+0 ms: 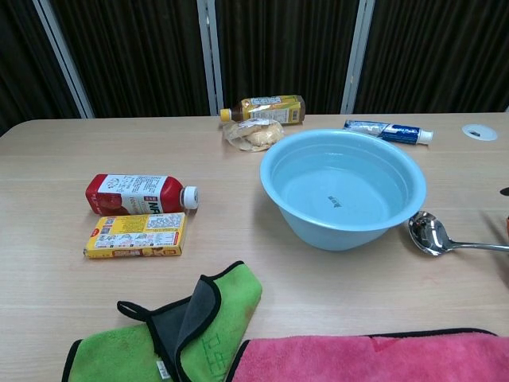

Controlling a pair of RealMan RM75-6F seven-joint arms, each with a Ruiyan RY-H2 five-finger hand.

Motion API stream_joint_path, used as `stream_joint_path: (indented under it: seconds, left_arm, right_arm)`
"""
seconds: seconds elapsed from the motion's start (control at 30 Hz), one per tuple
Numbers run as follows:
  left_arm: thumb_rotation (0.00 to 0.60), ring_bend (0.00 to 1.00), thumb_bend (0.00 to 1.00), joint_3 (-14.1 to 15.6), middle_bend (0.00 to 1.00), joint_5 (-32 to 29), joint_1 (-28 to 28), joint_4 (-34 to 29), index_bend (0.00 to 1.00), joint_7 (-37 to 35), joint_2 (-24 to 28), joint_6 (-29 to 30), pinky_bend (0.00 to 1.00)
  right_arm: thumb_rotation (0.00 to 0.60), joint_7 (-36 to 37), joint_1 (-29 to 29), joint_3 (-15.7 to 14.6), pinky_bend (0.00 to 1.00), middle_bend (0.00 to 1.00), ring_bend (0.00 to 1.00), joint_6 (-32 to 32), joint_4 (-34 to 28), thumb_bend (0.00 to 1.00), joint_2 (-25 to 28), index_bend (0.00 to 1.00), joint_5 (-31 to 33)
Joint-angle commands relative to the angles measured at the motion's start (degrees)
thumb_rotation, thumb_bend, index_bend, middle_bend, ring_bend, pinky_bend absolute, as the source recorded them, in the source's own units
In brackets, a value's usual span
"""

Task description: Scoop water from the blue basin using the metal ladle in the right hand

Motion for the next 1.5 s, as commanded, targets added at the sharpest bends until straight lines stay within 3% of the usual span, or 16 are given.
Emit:
stream_joint_path:
  seconds: [0.03,0.43,1.0,1.5]
  left_arm:
    - [0.600,0.00,0.41,0.1,0.00,0.2,0.1,0.0,0.00,-0.2,0.1,0.2,0.00]
    - [0.600,0.00,0.42,0.2,0.00,0.4,0.0,0.1,0.00,-0.4,0.1,0.3,0.00]
    - [0.600,0.00,0.42,0.6,0.00,0.9,-0.2,0.0,0.00,0.4,-0.3,-0.1,0.00]
    - [0.600,0.00,0.42,0.9,0.00,1.1,-0.5,-0.6,0.00,2.3,-0.9,-0.9,0.00]
  right_arm:
    - [0.600,-3.1,-0.3,-0.2,0.00,0.00,0.00,0.2,-3.9,0.46,2.6,0.64,1.8]
    - [0.600,-6.2,-0.2,-1.2,0.00,0.00,0.00,-0.1,-10.5,0.49,7.4,0.64,3.9]
    - [0.600,-0.2,-0.4,-1.4,0.00,0.00,0.00,-1.0,-21.1,0.49,18.4,0.64,2.4]
    - [0.600,-2.9,0.1,-0.7,0.00,0.00,0.00,1.3,-29.1,0.49,28.6,0.64,3.7]
